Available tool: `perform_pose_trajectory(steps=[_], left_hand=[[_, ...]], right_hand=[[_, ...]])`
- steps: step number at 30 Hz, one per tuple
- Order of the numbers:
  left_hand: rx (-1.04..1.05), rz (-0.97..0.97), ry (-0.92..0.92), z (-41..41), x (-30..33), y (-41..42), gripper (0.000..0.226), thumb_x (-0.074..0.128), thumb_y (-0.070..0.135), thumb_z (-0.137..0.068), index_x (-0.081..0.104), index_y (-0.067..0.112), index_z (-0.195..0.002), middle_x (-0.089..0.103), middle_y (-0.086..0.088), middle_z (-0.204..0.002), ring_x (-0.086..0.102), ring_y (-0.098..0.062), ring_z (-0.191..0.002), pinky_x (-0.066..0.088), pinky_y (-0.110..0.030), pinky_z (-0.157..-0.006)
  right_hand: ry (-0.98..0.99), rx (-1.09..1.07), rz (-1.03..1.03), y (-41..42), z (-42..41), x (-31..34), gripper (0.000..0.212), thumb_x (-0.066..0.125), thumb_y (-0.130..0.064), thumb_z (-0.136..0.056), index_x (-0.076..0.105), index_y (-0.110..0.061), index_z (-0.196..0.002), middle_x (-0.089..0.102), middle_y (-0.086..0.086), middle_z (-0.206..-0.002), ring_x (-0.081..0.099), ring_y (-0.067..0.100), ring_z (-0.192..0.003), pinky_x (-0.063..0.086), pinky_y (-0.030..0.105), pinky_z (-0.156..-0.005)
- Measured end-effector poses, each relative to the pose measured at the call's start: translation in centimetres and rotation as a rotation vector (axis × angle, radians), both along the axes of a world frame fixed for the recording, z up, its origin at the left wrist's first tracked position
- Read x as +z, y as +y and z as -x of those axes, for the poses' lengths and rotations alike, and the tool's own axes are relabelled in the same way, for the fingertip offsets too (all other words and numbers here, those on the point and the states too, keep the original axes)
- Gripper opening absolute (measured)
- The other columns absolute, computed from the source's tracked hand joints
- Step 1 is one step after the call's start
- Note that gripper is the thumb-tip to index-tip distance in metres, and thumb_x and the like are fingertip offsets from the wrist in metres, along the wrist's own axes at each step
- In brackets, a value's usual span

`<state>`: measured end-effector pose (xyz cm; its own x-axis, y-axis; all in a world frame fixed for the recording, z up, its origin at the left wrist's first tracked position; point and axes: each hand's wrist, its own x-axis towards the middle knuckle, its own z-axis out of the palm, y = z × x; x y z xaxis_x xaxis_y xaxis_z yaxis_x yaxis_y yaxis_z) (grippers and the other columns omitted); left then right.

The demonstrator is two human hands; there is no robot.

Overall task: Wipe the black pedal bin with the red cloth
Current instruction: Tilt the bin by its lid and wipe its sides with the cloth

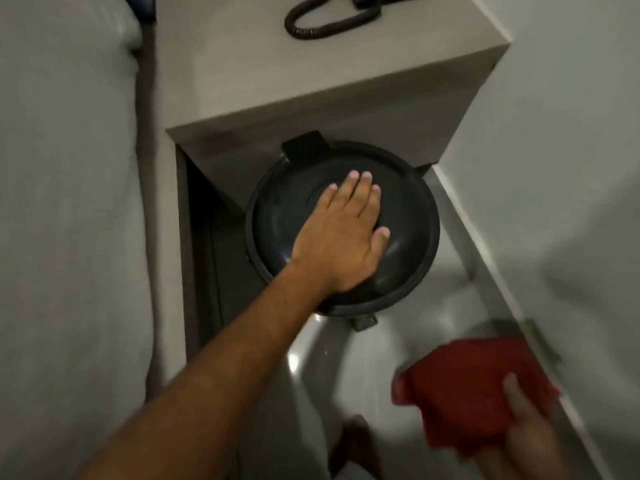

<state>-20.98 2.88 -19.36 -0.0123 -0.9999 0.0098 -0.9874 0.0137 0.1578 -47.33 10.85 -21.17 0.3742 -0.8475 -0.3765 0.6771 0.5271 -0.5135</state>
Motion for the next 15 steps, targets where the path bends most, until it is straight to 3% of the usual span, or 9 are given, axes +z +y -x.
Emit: perform_pose_trajectory(steps=[1,2,3,4,5,8,10,13,15], left_hand=[[0.013,-0.012,-0.026,0.0,-0.1,0.0,0.069,0.022,0.047,-0.098,0.022,0.007,-0.155,0.016,-0.016,-0.167,0.006,-0.034,-0.153,0.008,-0.051,-0.123],[0.036,-0.019,-0.058,0.0,-0.1,0.1,0.070,0.022,0.049,-0.097,0.021,0.011,-0.156,0.013,-0.015,-0.167,0.004,-0.036,-0.153,0.007,-0.054,-0.122],[0.064,-0.021,-0.078,-0.2,-0.1,0.1,0.070,0.021,0.051,-0.096,0.021,0.016,-0.156,0.010,-0.015,-0.168,0.002,-0.037,-0.153,0.006,-0.056,-0.121],[0.095,-0.017,-0.082,-0.1,-0.1,0.1,0.070,0.020,0.053,-0.095,0.020,0.020,-0.157,0.008,-0.016,-0.168,0.002,-0.038,-0.153,0.006,-0.058,-0.121],[0.117,-0.024,-0.077,-0.3,-0.1,0.0,0.070,0.019,0.055,-0.094,0.019,0.024,-0.157,0.007,-0.017,-0.168,0.002,-0.039,-0.153,0.006,-0.058,-0.121],[0.159,-0.062,-0.088,-0.3,0.2,-0.1,0.070,0.015,0.059,-0.093,0.014,0.030,-0.157,0.007,-0.016,-0.168,0.004,-0.037,-0.153,0.006,-0.056,-0.122],[0.189,-0.086,-0.079,-0.2,0.6,-0.2,0.066,0.018,0.058,-0.096,0.014,0.031,-0.157,0.007,-0.014,-0.168,0.004,-0.035,-0.153,0.006,-0.055,-0.122],[0.242,-0.104,-0.062,0.4,1.0,0.3,0.058,0.024,0.051,-0.103,0.014,0.032,-0.157,0.006,-0.011,-0.169,0.002,-0.033,-0.154,0.004,-0.054,-0.122],[0.266,-0.119,-0.054,1.1,1.1,0.4,0.057,0.025,0.050,-0.103,0.015,0.032,-0.157,0.006,-0.010,-0.169,0.001,-0.033,-0.154,0.003,-0.054,-0.122]], right_hand=[[0.154,0.044,-0.077,1.0,1.2,-0.4,0.084,0.005,-0.053,-0.105,0.043,0.012,-0.143,0.039,0.027,-0.157,0.046,0.036,-0.141,0.026,0.043,-0.121],[0.163,0.089,-0.089,1.1,1.7,-2.4,0.088,0.007,-0.056,-0.103,0.044,0.014,-0.142,0.038,0.034,-0.154,0.051,0.044,-0.135,0.033,0.053,-0.116],[0.215,0.169,-0.116,0.9,2.0,-4.5,0.083,0.019,-0.057,-0.102,0.050,0.010,-0.140,0.044,0.037,-0.149,0.060,0.046,-0.122,0.049,0.057,-0.101],[0.351,0.149,-0.217,1.4,2.0,-6.5,0.081,0.033,-0.060,-0.097,0.051,0.006,-0.140,0.047,0.038,-0.145,0.063,0.045,-0.112,0.055,0.057,-0.086],[0.452,0.115,-0.227,1.4,1.3,-6.8,0.086,0.042,-0.064,-0.090,0.047,0.003,-0.144,0.047,0.040,-0.144,0.059,0.045,-0.113,0.052,0.057,-0.084],[0.392,0.008,-0.245,1.4,-0.6,-8.1,0.088,0.044,-0.064,-0.088,0.038,-0.004,-0.151,0.047,0.032,-0.149,0.051,0.046,-0.133,0.040,0.063,-0.111],[0.339,-0.055,-0.195,2.2,-0.7,-8.3,0.089,0.045,-0.065,-0.084,0.042,-0.003,-0.147,0.053,0.031,-0.144,0.056,0.048,-0.129,0.043,0.066,-0.110],[0.261,-0.081,-0.184,3.8,0.5,-8.0,0.077,0.047,-0.066,-0.078,0.059,-0.010,-0.130,0.066,0.026,-0.131,0.068,0.038,-0.115,0.056,0.056,-0.098],[0.237,-0.060,-0.190,5.1,2.1,-8.1,0.080,0.046,-0.068,-0.077,0.058,-0.010,-0.131,0.068,0.024,-0.129,0.070,0.037,-0.112,0.053,0.060,-0.100]])
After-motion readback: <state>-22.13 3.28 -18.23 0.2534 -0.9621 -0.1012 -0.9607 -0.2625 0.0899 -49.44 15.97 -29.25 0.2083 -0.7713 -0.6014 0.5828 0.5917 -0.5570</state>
